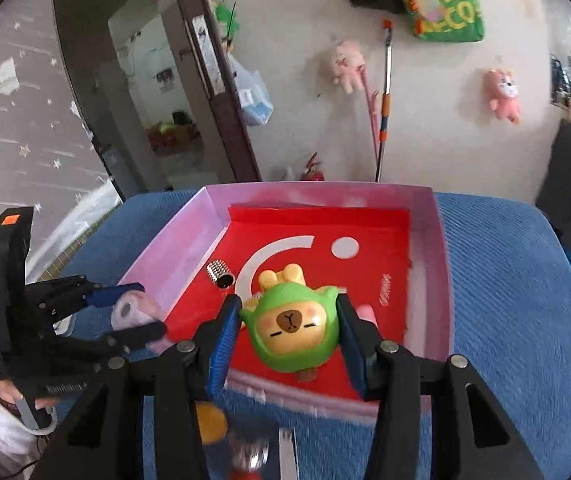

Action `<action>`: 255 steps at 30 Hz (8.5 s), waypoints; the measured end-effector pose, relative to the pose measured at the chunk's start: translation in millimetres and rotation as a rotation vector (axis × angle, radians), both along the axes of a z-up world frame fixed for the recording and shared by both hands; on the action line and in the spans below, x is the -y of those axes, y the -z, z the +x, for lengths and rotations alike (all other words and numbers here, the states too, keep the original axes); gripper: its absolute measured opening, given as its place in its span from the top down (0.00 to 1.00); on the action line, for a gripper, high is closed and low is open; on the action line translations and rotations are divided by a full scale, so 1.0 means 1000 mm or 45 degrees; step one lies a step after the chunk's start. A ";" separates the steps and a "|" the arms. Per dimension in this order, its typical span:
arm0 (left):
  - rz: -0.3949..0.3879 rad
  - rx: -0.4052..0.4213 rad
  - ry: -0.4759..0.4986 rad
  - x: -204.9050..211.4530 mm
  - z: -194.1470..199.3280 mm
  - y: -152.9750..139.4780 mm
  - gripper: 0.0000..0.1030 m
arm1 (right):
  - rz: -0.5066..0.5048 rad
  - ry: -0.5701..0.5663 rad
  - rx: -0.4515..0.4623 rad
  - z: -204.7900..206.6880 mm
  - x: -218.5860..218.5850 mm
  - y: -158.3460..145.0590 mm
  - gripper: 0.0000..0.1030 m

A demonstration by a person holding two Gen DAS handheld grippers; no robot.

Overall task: Organize rigid objects
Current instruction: 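Carry the case and frog figure over the pink box with both grippers, then open both grippers to release the case and frog figure into the box, then lift both open grippers up and away from the box, then move the left gripper to the clear plastic cup while the right approaches the silver nail clipper, then grasp the clear plastic cup with the left gripper while the right grasps the nail clipper, then carry the cup and nail clipper over the pink box with both grippers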

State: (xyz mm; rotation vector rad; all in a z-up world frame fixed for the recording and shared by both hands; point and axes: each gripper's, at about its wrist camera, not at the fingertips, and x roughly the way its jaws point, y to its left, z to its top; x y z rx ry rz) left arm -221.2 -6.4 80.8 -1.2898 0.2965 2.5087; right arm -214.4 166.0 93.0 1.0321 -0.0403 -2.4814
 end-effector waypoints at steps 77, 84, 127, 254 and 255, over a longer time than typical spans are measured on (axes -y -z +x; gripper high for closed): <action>0.196 -0.132 -0.184 0.039 0.012 -0.037 0.23 | 0.139 -0.006 0.137 -0.059 0.015 -0.011 0.08; 0.233 -0.282 -0.220 0.039 0.045 -0.060 0.21 | 0.065 0.014 -0.033 -0.006 -0.004 -0.053 0.00; 0.306 -0.341 -0.311 0.019 0.170 0.019 0.05 | -0.019 0.304 -0.240 0.187 -0.043 0.057 0.00; 0.209 0.086 -0.024 -0.020 -0.083 -0.004 0.63 | 0.251 -0.017 0.028 -0.043 -0.002 0.007 0.86; 0.217 0.117 -0.036 -0.020 -0.092 0.002 0.63 | 0.268 -0.015 0.044 -0.050 -0.002 0.010 0.86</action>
